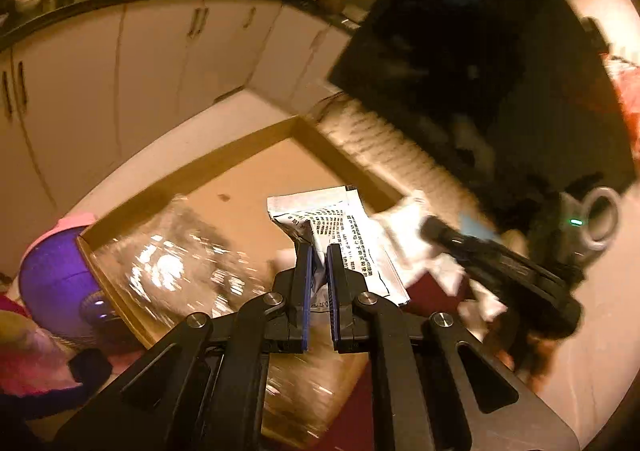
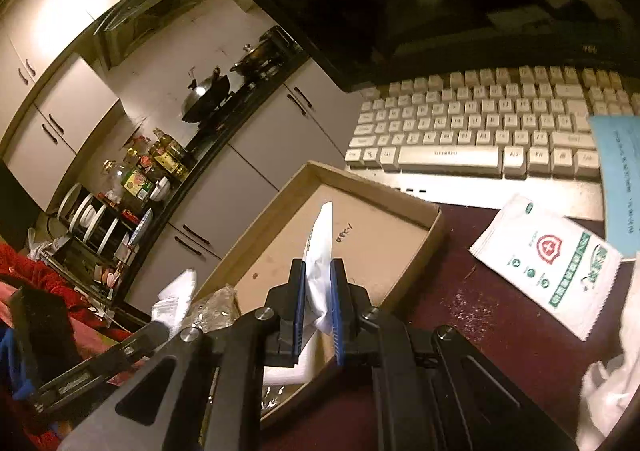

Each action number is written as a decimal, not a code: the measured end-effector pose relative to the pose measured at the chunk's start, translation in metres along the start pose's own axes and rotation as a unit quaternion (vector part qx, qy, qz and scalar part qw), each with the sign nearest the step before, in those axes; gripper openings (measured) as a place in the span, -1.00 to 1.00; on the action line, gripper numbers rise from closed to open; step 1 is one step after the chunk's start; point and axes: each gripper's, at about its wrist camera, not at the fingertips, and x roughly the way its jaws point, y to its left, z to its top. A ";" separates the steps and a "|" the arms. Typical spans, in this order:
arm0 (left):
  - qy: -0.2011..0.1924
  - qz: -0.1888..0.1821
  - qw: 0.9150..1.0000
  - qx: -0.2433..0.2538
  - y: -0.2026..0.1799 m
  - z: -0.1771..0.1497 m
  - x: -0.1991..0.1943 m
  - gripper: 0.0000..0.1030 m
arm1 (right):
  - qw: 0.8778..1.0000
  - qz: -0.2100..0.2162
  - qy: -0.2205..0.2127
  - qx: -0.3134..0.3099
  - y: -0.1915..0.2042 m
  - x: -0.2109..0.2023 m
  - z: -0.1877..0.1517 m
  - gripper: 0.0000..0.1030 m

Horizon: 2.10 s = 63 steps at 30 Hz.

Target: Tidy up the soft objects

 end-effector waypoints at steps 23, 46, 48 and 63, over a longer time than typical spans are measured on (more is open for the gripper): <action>0.030 -0.024 0.998 -0.052 0.023 -0.004 0.035 0.11 | 1.000 0.009 0.007 0.002 0.002 0.001 -0.015 0.06; 0.052 -0.137 0.989 0.033 -0.085 -0.061 0.011 0.11 | 0.999 -0.036 0.011 0.030 -0.067 -0.097 -0.030 0.12; 0.066 -0.140 0.988 0.021 -0.089 -0.064 0.018 0.11 | 0.998 -0.044 0.017 0.032 -0.071 -0.098 -0.026 0.12; 0.117 -0.150 0.980 0.049 -0.145 -0.051 0.077 0.11 | 0.985 -0.134 0.098 0.049 -0.118 -0.034 0.055 0.12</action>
